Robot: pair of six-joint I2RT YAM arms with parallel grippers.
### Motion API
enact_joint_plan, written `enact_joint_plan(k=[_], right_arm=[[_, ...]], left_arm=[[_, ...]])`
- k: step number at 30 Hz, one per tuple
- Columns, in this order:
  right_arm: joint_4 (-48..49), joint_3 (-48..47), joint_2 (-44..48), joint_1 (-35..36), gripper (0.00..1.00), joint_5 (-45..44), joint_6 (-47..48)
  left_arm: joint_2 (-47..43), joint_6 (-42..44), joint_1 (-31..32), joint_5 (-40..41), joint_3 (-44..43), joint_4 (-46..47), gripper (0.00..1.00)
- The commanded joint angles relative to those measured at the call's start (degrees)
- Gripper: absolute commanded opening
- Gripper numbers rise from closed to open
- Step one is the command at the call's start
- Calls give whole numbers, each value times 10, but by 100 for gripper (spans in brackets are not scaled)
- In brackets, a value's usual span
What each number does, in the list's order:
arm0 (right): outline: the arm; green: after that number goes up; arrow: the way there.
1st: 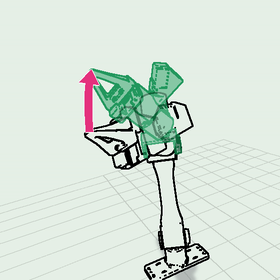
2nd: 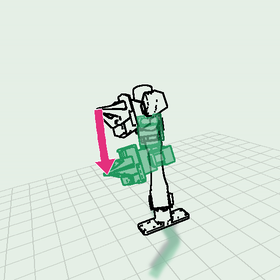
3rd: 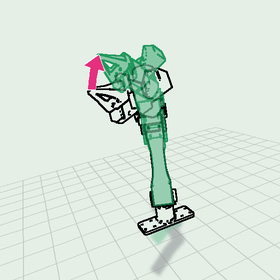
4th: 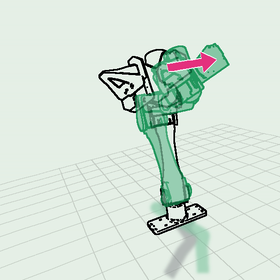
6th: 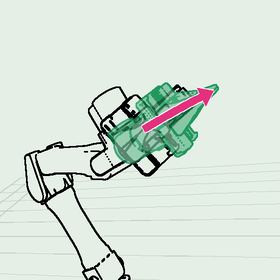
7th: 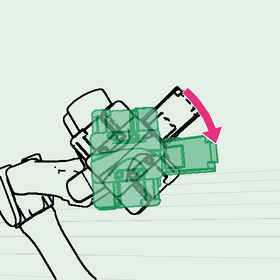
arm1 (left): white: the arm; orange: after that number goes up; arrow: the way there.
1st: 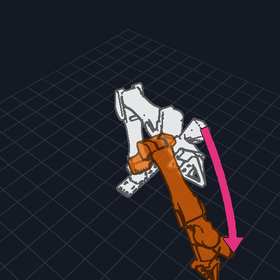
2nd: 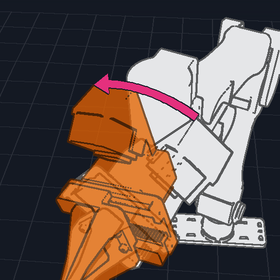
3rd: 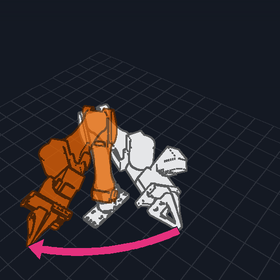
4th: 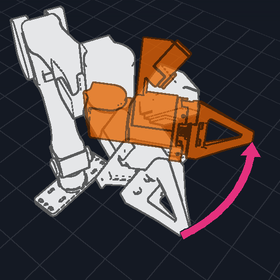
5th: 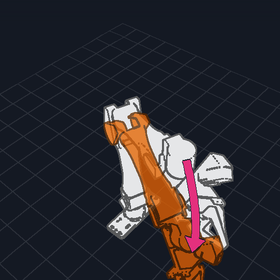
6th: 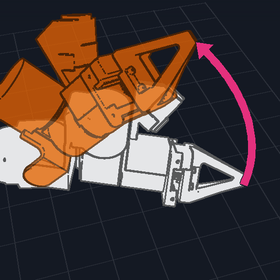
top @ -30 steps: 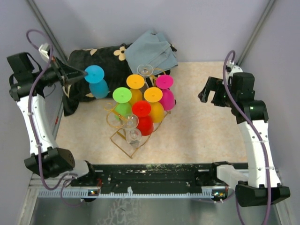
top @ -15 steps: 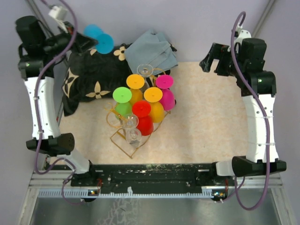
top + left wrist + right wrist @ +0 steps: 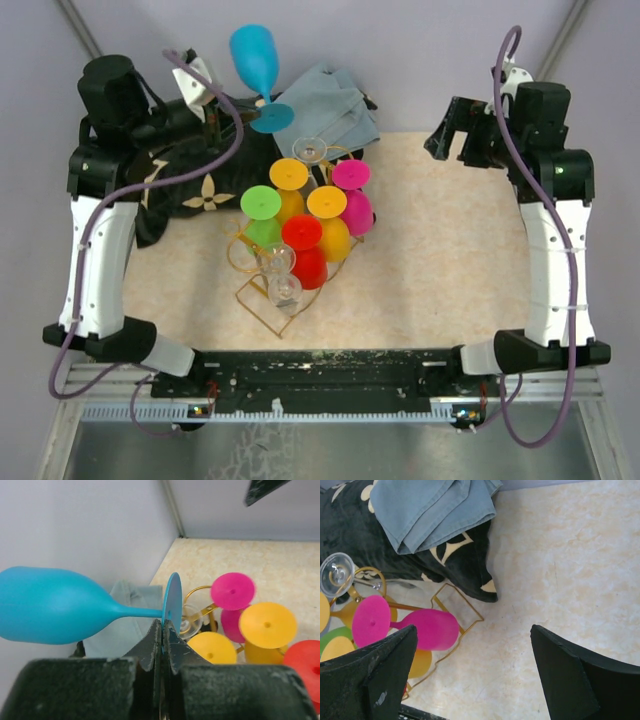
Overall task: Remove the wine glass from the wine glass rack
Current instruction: Pick up the wine glass from the wine rack, then place the wine glass at the center of the board.
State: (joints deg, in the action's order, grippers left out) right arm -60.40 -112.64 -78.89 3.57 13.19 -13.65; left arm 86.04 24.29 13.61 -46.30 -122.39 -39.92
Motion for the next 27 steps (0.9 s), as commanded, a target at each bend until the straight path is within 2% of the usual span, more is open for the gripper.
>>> enact_joint_plan(k=[1, 7, 11, 15, 19, 22, 27], right_arm=[[-16, -23, 27, -4, 95, 37, 0], [-86, -136, 0, -4, 94, 40, -13], [-122, -205, -19, -4, 93, 80, -34], [-124, -188, -4, -4, 91, 164, -51], [-86, -108, 34, 10, 87, 263, -74], [-80, -83, 49, 50, 87, 273, -80], [-93, -89, 58, 55, 87, 255, -79]], left_arm=[[-41, 104, 61, -18, 10, -38, 0], [-91, 143, 170, -4, 55, -113, 0], [-133, 157, 234, 21, 100, -131, 0], [-164, 168, 264, 31, 125, -155, 0], [-191, 211, 282, 29, 157, -179, 0], [-212, 256, 295, 22, 190, -184, 0], [-225, 331, 322, 30, 246, -169, 0]])
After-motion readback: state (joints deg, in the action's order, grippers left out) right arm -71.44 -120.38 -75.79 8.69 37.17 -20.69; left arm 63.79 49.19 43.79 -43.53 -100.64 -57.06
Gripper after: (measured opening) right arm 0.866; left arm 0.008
